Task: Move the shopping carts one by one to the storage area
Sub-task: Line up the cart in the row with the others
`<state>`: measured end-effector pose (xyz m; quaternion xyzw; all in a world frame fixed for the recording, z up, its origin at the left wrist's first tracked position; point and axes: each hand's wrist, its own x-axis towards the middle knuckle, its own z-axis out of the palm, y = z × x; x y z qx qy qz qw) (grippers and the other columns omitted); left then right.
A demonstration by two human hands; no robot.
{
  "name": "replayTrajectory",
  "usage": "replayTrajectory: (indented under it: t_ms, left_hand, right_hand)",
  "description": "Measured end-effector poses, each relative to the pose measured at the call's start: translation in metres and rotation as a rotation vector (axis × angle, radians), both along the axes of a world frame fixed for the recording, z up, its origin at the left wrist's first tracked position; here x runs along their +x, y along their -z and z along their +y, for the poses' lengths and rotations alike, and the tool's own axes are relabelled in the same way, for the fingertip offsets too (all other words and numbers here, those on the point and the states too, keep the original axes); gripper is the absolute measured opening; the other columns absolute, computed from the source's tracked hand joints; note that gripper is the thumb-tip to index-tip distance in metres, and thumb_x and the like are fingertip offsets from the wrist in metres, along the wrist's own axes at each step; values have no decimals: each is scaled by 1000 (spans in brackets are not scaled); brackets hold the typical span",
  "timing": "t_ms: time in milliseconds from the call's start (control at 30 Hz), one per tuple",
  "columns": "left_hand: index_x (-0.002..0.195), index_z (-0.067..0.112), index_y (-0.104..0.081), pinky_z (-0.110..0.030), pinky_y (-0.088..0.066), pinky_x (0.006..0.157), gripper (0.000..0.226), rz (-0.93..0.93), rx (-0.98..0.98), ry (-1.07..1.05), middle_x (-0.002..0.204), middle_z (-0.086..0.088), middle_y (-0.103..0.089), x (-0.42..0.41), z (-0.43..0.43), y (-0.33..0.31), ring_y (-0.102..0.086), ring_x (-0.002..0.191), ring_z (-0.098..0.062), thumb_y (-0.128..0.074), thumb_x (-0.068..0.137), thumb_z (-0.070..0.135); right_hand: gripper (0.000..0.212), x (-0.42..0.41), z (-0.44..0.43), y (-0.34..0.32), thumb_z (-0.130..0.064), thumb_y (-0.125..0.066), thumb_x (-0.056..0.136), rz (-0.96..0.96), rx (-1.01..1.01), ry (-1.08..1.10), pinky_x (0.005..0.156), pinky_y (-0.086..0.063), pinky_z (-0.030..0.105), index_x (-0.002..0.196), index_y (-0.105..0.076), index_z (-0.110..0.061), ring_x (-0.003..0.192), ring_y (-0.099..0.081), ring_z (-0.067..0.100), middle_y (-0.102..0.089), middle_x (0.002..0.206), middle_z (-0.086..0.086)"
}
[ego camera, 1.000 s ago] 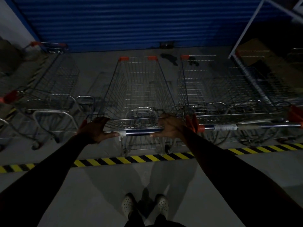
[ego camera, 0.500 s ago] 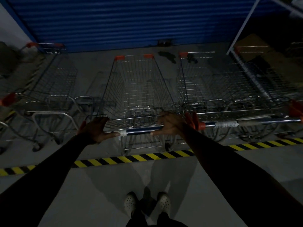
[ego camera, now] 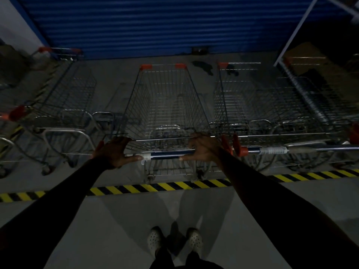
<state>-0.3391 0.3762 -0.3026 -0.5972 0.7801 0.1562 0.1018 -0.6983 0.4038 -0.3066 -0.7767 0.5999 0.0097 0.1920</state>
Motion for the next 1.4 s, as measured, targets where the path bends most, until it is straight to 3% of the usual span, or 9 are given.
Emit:
replayTrajectory:
  t_ms: [167, 267, 400, 567, 733, 900, 1133, 1267, 1400]
  left_hand:
    - [152, 42, -22, -60, -11, 117, 117, -14, 1, 11, 162, 6, -27, 1, 0, 2, -27, 148, -20, -13, 56, 106]
    - [155, 39, -17, -61, -9, 118, 119, -27, 2, 24, 163, 6, -23, 1, 1, 1, -23, 149, -20, -10, 57, 106]
    - [157, 33, -15, -57, -6, 119, 121, -51, -22, 35, 165, 4, -18, -3, 6, -5, -22, 150, -19, -2, 58, 102]
    - [158, 31, -14, -57, -12, 118, 128, 20, -60, -7, 165, 3, -17, -5, 11, -10, -26, 149, -20, 8, 54, 103]
    - [155, 37, -13, -61, -26, 113, 109, 124, -130, -31, 162, 5, -24, -14, 16, -20, -40, 141, -24, -2, 66, 99]
    - [152, 24, -28, -45, -47, 102, 94, 395, -226, -29, 152, -9, -41, -25, 18, -46, -56, 124, -30, -21, 84, 87]
    - [149, 17, -38, -39, -43, 104, 81, 615, -487, -133, 146, -7, -46, 3, 22, -115, -50, 129, -22, -33, 91, 74]
    - [147, 11, -41, -24, -33, 105, 77, 606, -664, -189, 149, -11, -46, 58, 21, -162, -45, 133, -22, -39, 92, 65]
    - [147, 10, -40, -30, -34, 109, 74, 584, -816, -225, 148, -11, -46, 134, 26, -200, -43, 134, -19, -37, 95, 61]
  right_hand:
    - [106, -1, 0, 3, -110, -23, 43, -18, -5, 8, 97, -50, 40, 97, -65, -29, 123, -53, 22, -54, 138, -5]
    - [97, -1, 0, 1, -104, -30, 52, -48, 23, -11, 100, -49, 40, 103, -65, -29, 123, -55, 22, -55, 138, -5]
    - [74, 1, -4, 5, -86, -62, 64, -348, 145, 125, 111, -38, 43, 103, -66, -25, 124, -52, 30, -64, 113, -24]
    - [57, -4, -12, 37, -92, -49, 72, -381, -34, 215, 102, -46, 43, 82, -58, -36, 115, -59, 17, -66, 109, -7]
    - [75, 16, 2, 9, -82, -49, 77, -413, -149, 151, 104, -45, 37, 124, -63, -25, 126, -53, 22, -58, 135, 1]
    - [71, 43, -3, -18, -73, -51, 85, -592, -253, 92, 99, -49, 40, 132, -55, -20, 121, -53, 18, -56, 135, -1]
    - [73, 122, -35, -90, -67, -54, 86, -809, -430, -61, 108, -38, 26, 138, -52, -15, 131, -45, 13, -50, 142, 0]
    - [68, 193, -51, -136, -61, -57, 89, -893, -564, -200, 111, -39, 33, 136, -54, -12, 133, -47, 20, -51, 142, 4]
    - [67, 272, -62, -176, -60, -57, 89, -973, -595, -306, 104, -46, 44, 138, -53, -14, 134, -45, 18, -48, 144, 3]
